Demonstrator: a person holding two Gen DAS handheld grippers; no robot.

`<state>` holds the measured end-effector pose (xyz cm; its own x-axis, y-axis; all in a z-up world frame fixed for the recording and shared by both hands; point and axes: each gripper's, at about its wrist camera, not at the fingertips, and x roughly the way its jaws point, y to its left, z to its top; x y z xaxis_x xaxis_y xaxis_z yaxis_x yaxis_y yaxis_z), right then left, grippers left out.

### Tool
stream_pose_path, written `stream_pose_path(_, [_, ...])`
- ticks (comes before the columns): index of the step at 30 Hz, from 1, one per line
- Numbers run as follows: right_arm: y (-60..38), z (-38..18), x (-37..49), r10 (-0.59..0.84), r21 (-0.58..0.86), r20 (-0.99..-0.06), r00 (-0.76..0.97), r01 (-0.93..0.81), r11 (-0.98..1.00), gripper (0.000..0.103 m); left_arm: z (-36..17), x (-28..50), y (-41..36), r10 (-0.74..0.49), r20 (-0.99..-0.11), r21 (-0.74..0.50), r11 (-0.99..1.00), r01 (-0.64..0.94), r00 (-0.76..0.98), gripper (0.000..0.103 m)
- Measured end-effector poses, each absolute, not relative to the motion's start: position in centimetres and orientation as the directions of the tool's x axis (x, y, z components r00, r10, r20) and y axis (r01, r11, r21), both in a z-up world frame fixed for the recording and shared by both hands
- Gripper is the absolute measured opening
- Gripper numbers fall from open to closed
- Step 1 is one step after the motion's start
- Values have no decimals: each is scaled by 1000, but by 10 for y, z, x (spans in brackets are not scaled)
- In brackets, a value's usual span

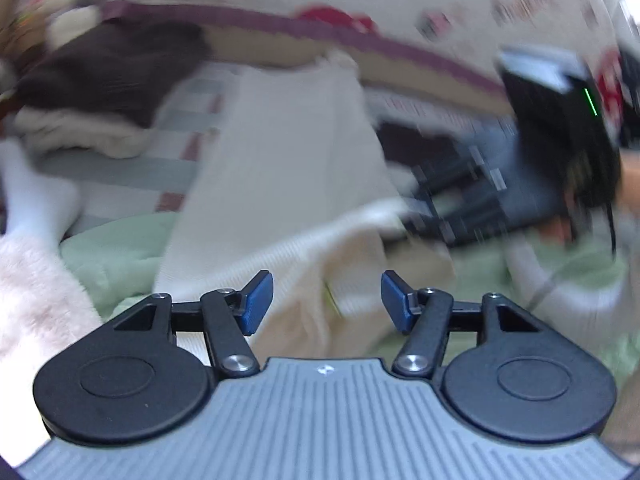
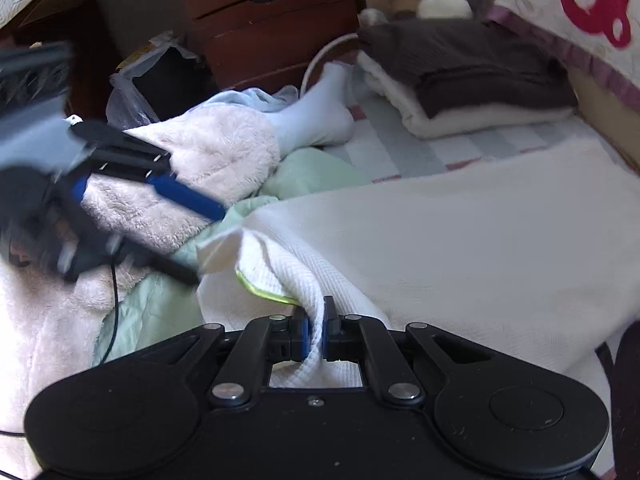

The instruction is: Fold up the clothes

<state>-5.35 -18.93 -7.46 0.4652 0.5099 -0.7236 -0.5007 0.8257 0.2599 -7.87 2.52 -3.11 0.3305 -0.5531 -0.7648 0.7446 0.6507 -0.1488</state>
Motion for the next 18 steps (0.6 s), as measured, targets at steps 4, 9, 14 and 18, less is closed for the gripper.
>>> stream_pose_path(4, [-196, -84, -45, 535, 324, -722, 439, -468, 822, 5, -43, -108, -3, -482, -807, 16, 557, 830, 340, 63])
stream_pose_path(9, [-207, -90, -30, 554, 390, -723, 413, -417, 821, 5, -72, -117, -26, -350, -816, 188, 592, 784, 460, 68])
stream_pose_path(14, [-233, -97, 3, 594, 518, -704, 390, -290, 805, 6, -85, -77, -40, -192, -864, 248, 641, 727, 465, 55])
stream_pose_path(18, [-268, -100, 18, 652, 645, -615, 443, -193, 740, 8, -69, -22, -42, -261, -891, 87, 705, 704, 371, 43])
